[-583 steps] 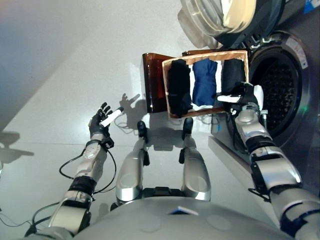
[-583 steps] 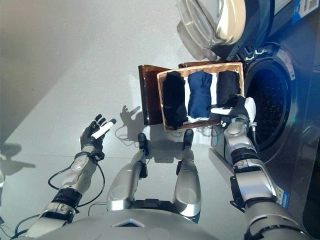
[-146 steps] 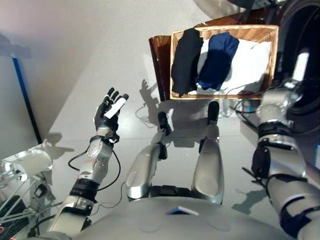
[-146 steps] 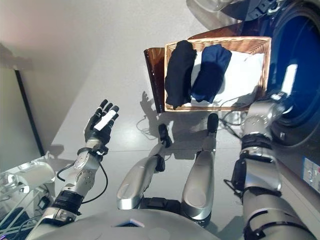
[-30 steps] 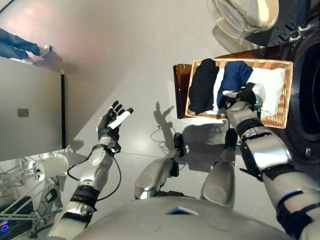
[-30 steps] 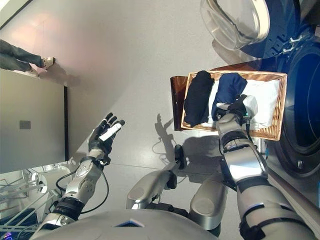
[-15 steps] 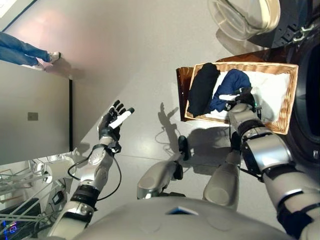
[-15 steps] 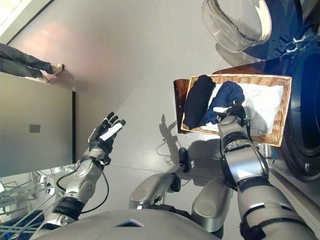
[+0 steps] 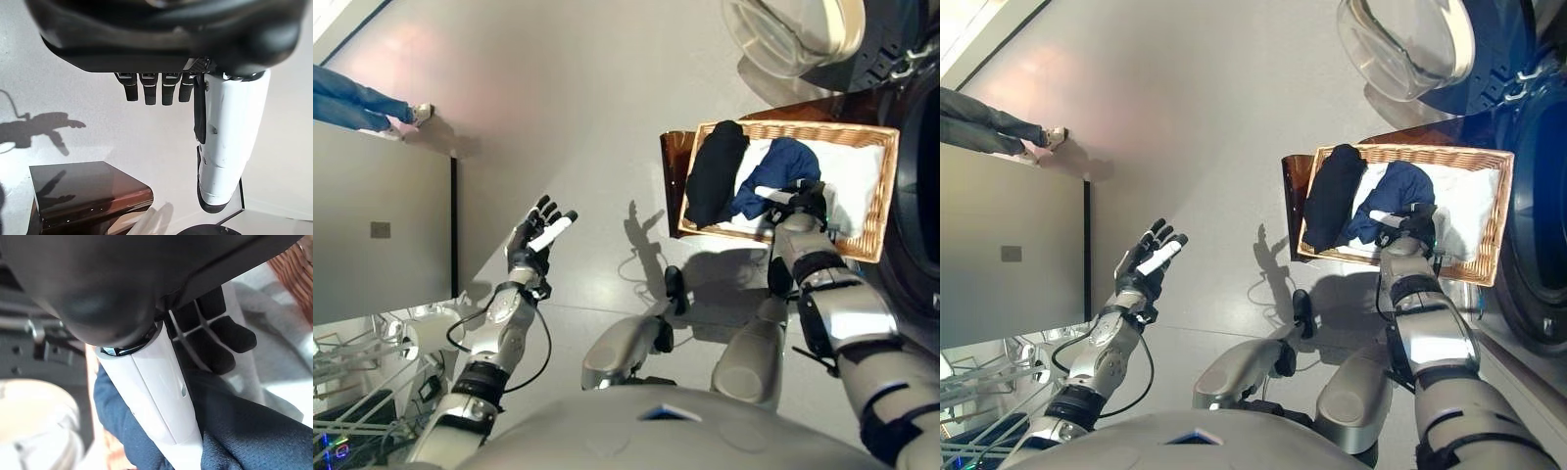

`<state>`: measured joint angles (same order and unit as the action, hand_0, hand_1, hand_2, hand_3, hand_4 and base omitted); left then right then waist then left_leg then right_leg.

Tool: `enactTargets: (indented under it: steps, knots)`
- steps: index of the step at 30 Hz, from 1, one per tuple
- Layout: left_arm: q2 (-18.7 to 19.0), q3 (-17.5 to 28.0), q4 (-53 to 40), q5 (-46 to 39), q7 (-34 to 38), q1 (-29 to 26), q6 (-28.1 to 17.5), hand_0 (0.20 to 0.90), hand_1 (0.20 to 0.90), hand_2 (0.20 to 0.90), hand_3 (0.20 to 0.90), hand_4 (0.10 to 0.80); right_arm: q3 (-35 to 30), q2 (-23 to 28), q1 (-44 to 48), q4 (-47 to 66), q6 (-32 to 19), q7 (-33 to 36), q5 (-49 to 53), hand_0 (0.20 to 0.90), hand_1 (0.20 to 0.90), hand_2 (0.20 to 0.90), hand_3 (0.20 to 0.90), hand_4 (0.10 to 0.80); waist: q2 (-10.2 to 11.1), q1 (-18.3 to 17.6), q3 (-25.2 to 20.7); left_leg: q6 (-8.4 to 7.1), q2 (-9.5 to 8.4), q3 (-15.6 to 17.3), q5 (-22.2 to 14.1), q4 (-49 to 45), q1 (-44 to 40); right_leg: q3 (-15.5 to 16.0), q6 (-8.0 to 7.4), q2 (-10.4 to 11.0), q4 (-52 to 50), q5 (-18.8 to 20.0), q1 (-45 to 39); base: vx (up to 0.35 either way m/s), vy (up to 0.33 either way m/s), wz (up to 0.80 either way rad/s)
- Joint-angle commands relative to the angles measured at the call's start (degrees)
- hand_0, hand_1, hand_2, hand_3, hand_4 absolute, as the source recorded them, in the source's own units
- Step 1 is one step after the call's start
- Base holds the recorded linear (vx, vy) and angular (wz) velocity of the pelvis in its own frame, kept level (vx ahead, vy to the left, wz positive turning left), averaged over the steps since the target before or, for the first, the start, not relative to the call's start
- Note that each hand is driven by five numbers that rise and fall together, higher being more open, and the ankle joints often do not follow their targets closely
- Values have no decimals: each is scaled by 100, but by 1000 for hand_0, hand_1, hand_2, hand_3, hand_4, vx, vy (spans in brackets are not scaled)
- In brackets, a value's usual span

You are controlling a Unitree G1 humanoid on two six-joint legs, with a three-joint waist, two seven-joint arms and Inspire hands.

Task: Pick up the clothes and place them into the washing machine

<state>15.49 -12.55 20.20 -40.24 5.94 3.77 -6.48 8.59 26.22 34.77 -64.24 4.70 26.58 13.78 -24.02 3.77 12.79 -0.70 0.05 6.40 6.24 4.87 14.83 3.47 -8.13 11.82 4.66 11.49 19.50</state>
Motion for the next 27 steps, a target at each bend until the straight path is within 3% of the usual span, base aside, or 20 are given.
enactTargets:
  steps: [1, 8, 14, 19, 27]
  knots:
    - [207, 220, -147, 84, 156, -355, -366, 900, 900, 900, 900, 800, -149, 238, 57, 790, -444, 372, 0, 200, 200, 200, 200, 300, 208, -135, 152, -477, 55, 130, -61, 13, -61, -192, -25, 173, -794, -807, 140, -9, -17, -12]
    - [175, 415, -202, 32, 130, -269, -396, 900, 900, 900, 900, 800, -705, 259, -687, 2144, -976, 331, 599, 200, 200, 200, 200, 300, 307, -287, 213, -474, 105, 151, -67, 13, -71, -259, -2, 131, -837, -835, 177, -1, -13, -6]
    - [109, 513, -206, -185, 32, -215, -462, 900, 900, 900, 900, 800, -1238, -111, -1234, 2509, -1824, -164, 2048, 200, 200, 200, 200, 300, 408, -384, 201, -469, 139, 180, -103, 13, -116, -272, 2, 89, -847, -866, 166, 0, 0, 0]
    - [5, 466, -63, -320, -12, -234, -541, 900, 900, 900, 900, 800, -1542, -419, -1383, 2124, -2310, -667, 3262, 200, 200, 200, 200, 300, 505, -429, 197, -463, 153, 202, -140, 13, -142, -310, 2, 48, -828, -876, 168, 2, -8, -4]
    - [38, 367, -162, -496, -7, -251, -689, 900, 900, 900, 900, 800, -2098, -544, -743, 1233, -2778, -952, 5067, 200, 200, 200, 200, 300, 555, -371, 291, -478, 150, 171, -141, 13, -138, -327, 4, 45, -828, -892, 217, 2, -14, -4]
